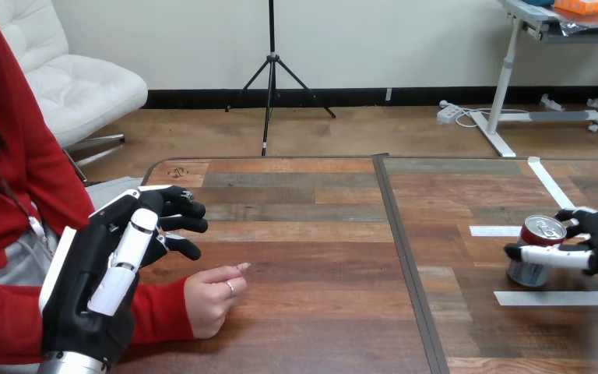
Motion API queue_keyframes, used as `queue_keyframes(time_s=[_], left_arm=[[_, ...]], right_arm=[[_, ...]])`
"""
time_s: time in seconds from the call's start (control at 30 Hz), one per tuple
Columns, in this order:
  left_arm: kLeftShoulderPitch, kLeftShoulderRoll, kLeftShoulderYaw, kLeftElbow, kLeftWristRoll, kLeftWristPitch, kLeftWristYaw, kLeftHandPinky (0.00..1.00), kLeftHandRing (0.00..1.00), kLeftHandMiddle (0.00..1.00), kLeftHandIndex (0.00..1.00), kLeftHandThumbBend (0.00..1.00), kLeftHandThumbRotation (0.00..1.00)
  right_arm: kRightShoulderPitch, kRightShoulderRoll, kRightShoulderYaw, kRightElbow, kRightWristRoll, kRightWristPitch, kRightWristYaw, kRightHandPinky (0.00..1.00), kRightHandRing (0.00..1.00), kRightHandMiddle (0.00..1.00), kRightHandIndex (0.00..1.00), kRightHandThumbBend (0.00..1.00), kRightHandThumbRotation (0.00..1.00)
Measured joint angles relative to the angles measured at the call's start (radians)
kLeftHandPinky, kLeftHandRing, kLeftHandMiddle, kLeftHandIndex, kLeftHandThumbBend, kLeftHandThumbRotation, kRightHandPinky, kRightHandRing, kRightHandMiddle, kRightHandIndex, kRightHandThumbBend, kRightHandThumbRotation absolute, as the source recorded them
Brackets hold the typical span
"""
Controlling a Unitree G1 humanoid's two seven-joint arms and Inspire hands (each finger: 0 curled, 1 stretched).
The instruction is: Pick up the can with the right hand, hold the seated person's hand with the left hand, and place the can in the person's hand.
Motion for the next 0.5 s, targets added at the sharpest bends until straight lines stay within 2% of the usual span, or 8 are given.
queue_keyframes(time_s=[0.27,0.5], left_arm=[[0.0,0.003,0.001,0.0,0.0,0.0,0.0,0.43,0.58,0.58,0.55,0.35,0.65],[0.0,0.007,0.003,0.0,0.0,0.0,-0.001,0.44,0.58,0.59,0.55,0.34,0.66]], right_arm=[[0.0,0.022,0.016,0.0,-0.001,0.014,0.001,0.68,0.83,0.88,0.88,1.0,0.53],[-0.008,0.022,0.018,0.0,-0.001,0.015,0.002,0.62,0.78,0.84,0.88,1.0,0.53]])
